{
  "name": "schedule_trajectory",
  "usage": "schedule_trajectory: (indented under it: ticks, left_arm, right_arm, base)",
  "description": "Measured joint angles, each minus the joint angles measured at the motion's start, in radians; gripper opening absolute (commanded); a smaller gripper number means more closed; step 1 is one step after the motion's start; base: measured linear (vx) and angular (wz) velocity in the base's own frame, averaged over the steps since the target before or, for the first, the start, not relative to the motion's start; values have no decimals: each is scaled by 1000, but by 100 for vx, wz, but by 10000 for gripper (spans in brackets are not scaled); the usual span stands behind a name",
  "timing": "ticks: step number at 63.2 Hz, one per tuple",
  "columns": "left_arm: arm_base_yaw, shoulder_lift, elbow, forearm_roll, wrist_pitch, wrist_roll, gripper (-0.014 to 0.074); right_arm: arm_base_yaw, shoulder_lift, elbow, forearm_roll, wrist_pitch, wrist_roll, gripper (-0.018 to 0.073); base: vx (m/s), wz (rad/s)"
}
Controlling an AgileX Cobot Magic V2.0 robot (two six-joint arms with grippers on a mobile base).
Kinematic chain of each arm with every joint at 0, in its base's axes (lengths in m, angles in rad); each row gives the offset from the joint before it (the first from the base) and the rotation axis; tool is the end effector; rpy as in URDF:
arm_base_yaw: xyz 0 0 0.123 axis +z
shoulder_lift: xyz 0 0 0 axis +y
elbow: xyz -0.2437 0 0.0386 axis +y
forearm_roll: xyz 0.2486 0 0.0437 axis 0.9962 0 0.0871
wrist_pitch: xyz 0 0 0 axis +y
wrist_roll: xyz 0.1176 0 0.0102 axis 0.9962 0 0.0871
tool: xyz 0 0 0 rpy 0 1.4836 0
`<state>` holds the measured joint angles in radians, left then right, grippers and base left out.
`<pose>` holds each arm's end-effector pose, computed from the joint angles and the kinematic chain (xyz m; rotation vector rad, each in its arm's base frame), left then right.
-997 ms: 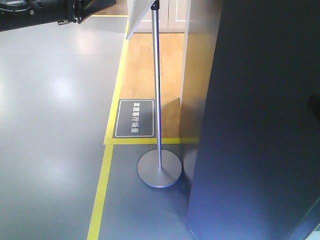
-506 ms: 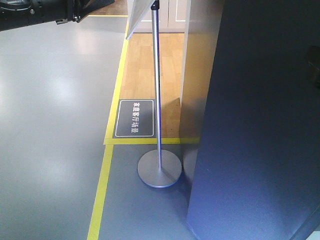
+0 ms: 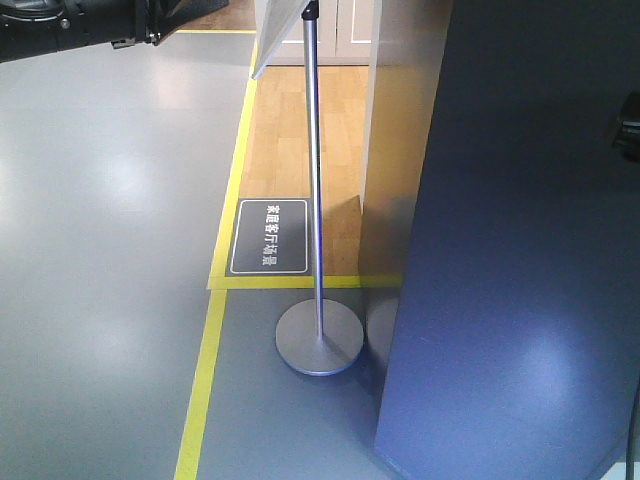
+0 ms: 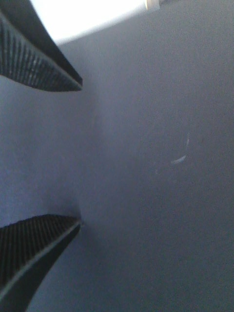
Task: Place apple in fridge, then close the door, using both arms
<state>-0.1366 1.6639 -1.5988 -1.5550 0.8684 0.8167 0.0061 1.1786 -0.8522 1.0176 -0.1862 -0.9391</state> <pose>0.3723 -0.1422 0.3898 0.2409 1.7229 -1.3280 0.3075 -0.0166 0.3083 0.1725 1.7015 -0.0782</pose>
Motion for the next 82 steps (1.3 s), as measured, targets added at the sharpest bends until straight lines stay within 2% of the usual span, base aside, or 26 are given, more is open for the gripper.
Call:
schedule_trajectory:
  ticks: [44, 60, 66, 74, 82]
  left_arm:
    - [0, 0, 0, 0, -28, 1, 342]
    - [0, 0, 0, 0, -31, 1, 342]
    - [0, 0, 0, 0, -37, 1, 342]
    - [0, 0, 0, 0, -43, 1, 342]
    - [0, 0, 0, 1, -44, 1, 342]
  right_arm:
    - [0, 405, -388, 10, -19, -53, 516]
    - [0, 473, -476, 86, -28, -58, 516]
    - [-7, 502, -525, 51, 1, -111, 516]
    - [-11, 540, -580, 56, 4, -143, 516]
    - [-33, 549, -607, 58, 69, -183, 516]
  base:
    - [0, 0]
    - [0, 0]
    - [0, 0]
    - [0, 0]
    - [0, 0]
